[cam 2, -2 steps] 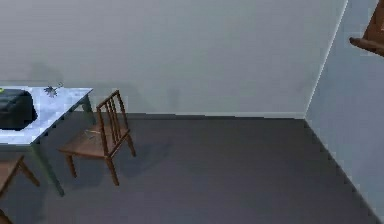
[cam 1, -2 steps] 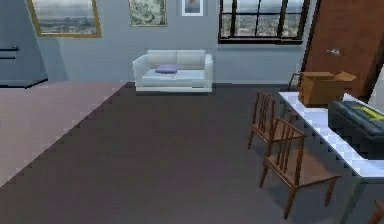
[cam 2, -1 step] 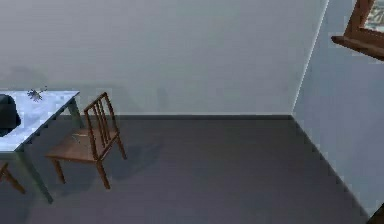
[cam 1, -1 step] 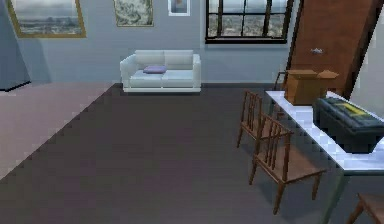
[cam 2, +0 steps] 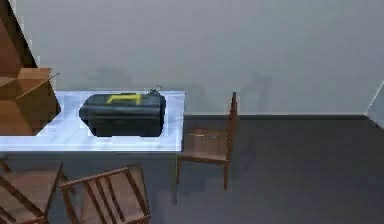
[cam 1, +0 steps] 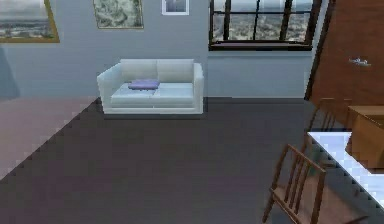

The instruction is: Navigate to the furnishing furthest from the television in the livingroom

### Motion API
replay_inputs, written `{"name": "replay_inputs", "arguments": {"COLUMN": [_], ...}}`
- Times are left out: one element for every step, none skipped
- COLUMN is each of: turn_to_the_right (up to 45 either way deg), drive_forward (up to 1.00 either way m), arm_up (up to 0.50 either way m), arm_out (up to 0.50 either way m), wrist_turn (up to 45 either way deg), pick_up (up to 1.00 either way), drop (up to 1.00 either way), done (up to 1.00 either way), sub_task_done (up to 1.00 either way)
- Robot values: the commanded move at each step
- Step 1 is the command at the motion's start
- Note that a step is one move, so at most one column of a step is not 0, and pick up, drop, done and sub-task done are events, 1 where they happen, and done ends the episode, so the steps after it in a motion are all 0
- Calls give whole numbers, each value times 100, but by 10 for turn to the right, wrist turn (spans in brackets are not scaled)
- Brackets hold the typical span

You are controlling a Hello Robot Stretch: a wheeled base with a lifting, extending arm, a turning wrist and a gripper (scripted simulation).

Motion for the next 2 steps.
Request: {"name": "replay_inputs", "arguments": {"turn_to_the_right": [0,60], "drive_forward": [100,0], "arm_up": [0,0], "arm_out": [0,0], "wrist_turn": [0,0], "pick_up": [0,0], "drop": [0,0], "done": [0,0], "sub_task_done": [0,0]}}
